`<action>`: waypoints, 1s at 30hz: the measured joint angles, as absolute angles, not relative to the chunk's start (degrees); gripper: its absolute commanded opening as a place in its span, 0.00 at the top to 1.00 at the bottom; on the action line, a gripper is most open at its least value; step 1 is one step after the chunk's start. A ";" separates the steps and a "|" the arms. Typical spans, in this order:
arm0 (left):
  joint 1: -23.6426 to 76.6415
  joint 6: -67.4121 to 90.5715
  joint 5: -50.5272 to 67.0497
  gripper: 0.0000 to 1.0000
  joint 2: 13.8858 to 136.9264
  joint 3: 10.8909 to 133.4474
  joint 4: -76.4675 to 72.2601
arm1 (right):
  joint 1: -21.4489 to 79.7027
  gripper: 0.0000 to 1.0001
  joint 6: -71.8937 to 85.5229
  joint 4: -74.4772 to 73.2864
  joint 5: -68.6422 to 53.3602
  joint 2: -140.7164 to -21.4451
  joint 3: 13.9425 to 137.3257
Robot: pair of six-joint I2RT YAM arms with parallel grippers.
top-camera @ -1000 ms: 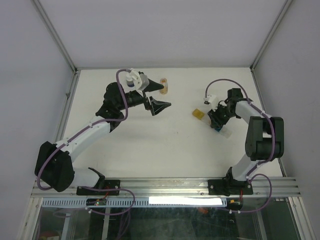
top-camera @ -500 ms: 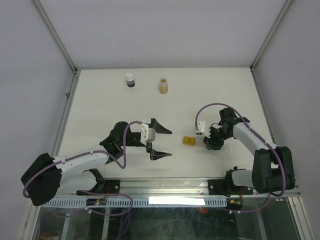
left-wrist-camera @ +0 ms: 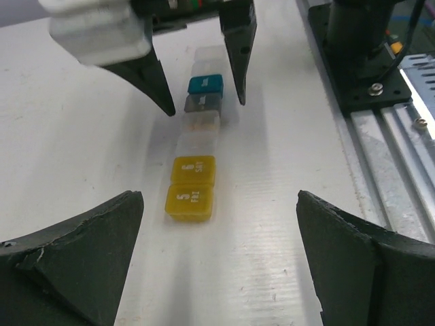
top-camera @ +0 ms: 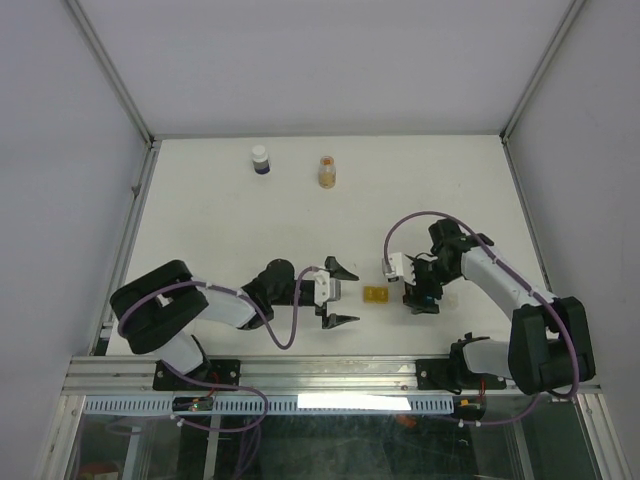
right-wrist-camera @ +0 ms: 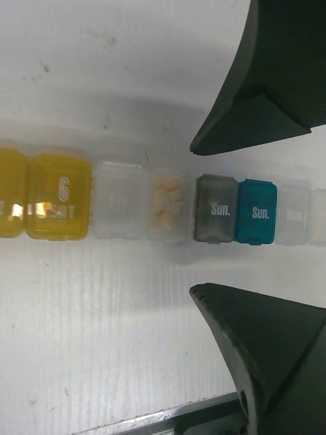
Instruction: Sort the pills into containers
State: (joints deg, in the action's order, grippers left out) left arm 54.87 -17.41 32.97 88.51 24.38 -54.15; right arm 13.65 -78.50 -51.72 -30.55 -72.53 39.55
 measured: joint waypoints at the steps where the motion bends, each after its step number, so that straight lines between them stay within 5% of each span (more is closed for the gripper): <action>1: 55.07 -17.52 32.32 0.07 89.91 24.14 -55.57 | 13.65 0.18 -78.46 -52.01 -31.35 -72.42 40.23; 16: 55.18 -17.87 27.11 0.18 107.66 24.64 -72.05 | 13.93 0.11 -79.20 -42.83 -42.50 -63.72 31.35; 30: 55.46 -19.84 27.09 0.26 112.18 31.99 -66.39 | 17.96 0.30 -76.38 -34.68 -41.15 -64.84 29.85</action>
State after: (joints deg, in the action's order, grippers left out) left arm 55.46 -19.84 27.09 112.18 31.99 -66.39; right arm 17.96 -76.38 -34.68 -41.15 -64.84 29.85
